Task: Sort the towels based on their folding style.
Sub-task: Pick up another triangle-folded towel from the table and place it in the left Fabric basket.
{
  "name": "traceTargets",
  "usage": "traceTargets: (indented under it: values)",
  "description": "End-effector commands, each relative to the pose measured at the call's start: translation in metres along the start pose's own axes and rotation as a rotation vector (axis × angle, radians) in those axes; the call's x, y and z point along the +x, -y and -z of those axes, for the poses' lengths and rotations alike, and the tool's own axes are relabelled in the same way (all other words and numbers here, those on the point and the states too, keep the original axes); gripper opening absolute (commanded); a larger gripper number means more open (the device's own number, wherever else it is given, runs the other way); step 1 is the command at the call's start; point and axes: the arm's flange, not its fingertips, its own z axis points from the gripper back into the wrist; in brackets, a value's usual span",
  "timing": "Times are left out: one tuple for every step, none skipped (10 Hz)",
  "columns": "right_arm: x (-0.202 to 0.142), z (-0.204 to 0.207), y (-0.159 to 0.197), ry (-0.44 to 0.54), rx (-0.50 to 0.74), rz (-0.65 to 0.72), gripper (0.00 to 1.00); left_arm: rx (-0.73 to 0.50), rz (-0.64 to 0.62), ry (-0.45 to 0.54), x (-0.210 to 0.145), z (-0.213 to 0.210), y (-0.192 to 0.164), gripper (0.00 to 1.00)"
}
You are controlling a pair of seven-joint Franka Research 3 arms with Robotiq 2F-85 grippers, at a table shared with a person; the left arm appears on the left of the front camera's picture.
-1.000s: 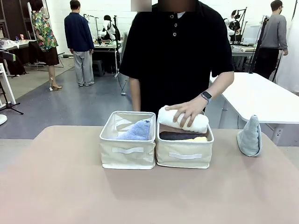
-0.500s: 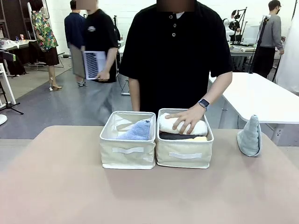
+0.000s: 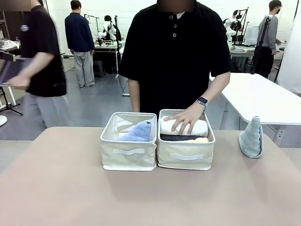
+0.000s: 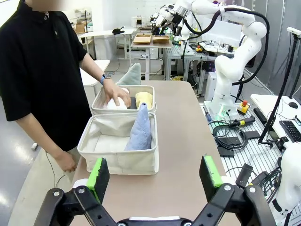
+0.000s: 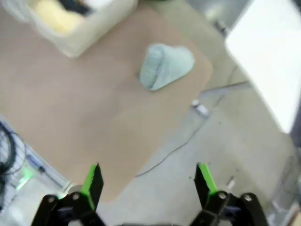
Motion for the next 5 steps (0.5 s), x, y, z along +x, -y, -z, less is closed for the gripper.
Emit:
traceTargets:
  values:
    - [0.0065,0.0024,0.0044,-0.006,-0.066,0.068,1.00,-0.001,0.000,-0.002,0.0012,-0.0007,0.0021,1.00]
    - [0.0065,0.0024,0.0044,-0.006,-0.066,0.068,1.00,-0.001,0.000,-0.002,0.0012,-0.0007,0.0021,1.00]
    - [0.0065,0.0024,0.0044,-0.006,-0.066,0.068,1.00,-0.001,0.000,-0.002,0.0012,-0.0007,0.0021,1.00]
    - [0.0065,0.0024,0.0044,-0.006,-0.066,0.068,1.00,-0.001,0.000,-0.002,0.0012,-0.0007,0.0021,1.00]
    - [0.0065,0.0024,0.0044,-0.006,-0.066,0.068,1.00,-0.001,0.000,-0.002,0.0012,-0.0007,0.0021,1.00]
